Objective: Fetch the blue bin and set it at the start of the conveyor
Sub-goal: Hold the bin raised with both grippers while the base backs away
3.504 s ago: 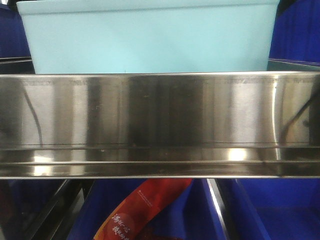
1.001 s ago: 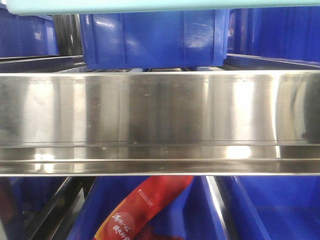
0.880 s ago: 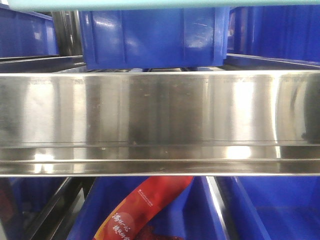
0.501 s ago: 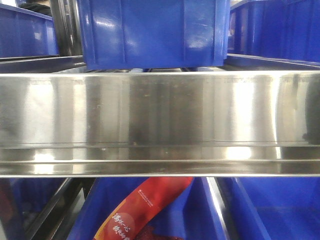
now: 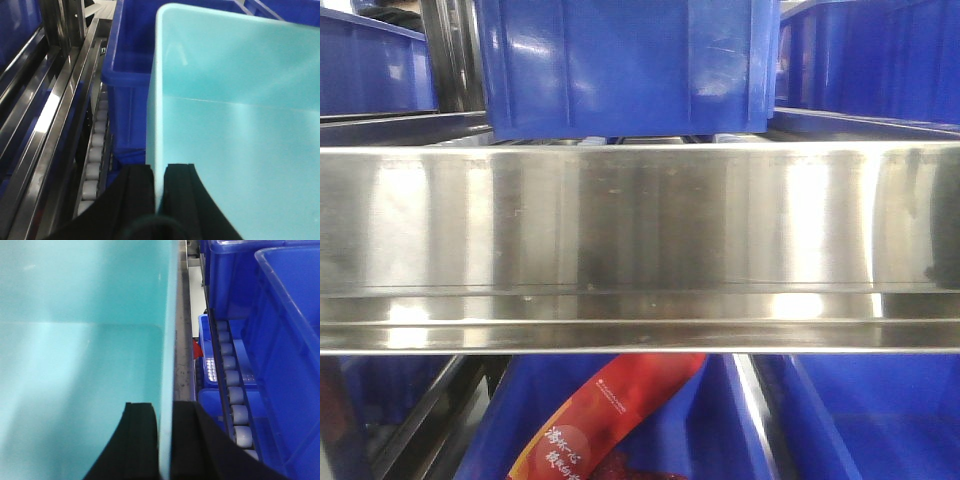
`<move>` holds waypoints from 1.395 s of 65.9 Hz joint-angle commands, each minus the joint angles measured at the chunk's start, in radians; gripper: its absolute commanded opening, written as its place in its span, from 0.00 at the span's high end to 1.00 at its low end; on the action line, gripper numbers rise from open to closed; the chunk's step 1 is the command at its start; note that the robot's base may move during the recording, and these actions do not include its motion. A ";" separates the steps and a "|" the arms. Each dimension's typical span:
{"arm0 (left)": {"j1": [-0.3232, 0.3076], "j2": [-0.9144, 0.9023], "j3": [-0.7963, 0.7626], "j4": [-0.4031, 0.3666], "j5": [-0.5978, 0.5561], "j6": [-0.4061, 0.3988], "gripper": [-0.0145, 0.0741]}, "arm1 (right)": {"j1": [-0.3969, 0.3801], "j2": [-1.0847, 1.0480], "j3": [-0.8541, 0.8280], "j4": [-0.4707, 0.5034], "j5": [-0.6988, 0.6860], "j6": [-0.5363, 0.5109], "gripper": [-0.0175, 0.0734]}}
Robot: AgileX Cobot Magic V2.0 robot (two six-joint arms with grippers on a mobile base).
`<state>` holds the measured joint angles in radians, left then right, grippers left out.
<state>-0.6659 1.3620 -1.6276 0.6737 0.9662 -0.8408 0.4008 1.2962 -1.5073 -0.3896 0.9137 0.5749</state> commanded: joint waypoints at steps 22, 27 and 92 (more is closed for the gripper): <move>0.005 -0.004 -0.012 0.017 -0.015 0.002 0.96 | 0.003 -0.040 -0.019 -0.021 -0.083 -0.008 0.98; 0.005 -0.004 -0.012 0.019 -0.017 0.002 0.96 | 0.003 -0.040 -0.019 -0.022 -0.068 -0.008 0.98; 0.005 -0.004 -0.012 0.039 -0.028 0.002 0.96 | 0.003 -0.040 -0.019 -0.023 -0.122 -0.008 0.98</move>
<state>-0.6643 1.3639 -1.6291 0.6882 0.9765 -0.8408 0.4008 1.2737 -1.5138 -0.3932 0.8517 0.5728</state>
